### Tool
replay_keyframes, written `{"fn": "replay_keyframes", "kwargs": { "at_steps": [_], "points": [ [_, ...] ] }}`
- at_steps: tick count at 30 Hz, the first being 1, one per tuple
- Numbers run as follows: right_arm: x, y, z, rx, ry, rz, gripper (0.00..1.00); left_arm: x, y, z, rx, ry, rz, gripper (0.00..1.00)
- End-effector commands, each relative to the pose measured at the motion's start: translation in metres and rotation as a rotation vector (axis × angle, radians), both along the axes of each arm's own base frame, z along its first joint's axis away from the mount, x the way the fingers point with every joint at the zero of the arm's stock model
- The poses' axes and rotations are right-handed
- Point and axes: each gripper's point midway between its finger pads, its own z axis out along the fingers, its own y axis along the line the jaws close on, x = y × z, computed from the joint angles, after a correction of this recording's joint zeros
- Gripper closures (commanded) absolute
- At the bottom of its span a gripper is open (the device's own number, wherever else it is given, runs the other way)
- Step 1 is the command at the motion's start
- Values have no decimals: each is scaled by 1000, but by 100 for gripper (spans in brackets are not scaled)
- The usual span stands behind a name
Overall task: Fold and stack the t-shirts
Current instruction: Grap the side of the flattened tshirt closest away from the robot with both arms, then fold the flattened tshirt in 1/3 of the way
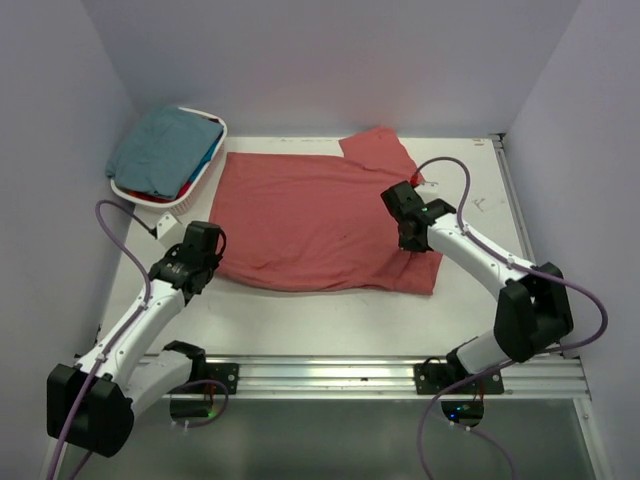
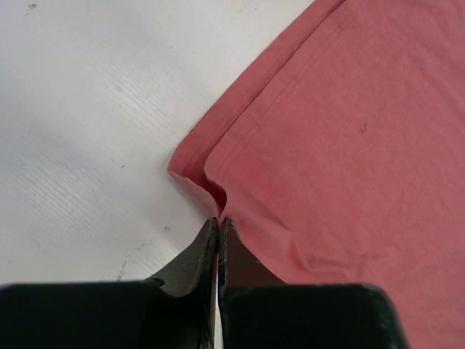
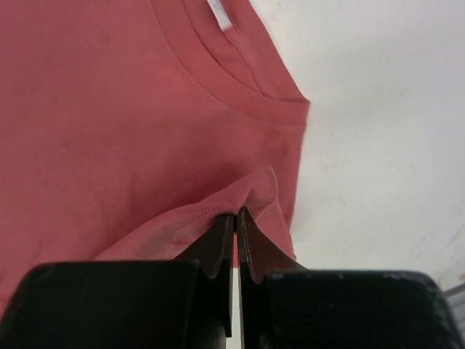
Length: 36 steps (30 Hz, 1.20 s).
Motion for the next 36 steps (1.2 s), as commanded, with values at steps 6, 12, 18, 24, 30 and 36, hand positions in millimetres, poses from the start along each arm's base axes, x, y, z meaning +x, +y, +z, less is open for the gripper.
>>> {"fn": "replay_keyframes", "kwargs": {
  "at_steps": [6, 12, 18, 24, 30, 36],
  "points": [
    [83, 38, 26, 64, -133, 82, 100, 35, 10, 26, 71, -115, 18, 100],
    [109, 41, 27, 55, -123, 97, 100, 44, 19, 23, 102, -108, 52, 100],
    [124, 33, 32, 45, -129, 94, 100, 56, 22, 18, 98, -107, 65, 100],
    [136, 33, 33, 56, -129, 102, 100, 67, 27, 10, 90, -89, 78, 100],
    [139, 27, 39, 52, -137, 91, 100, 79, 30, 3, 95, -68, 91, 100],
    [130, 2, 43, 33, -138, 40, 100, 80, 40, 1, 102, -54, 115, 100]
  ]
}}
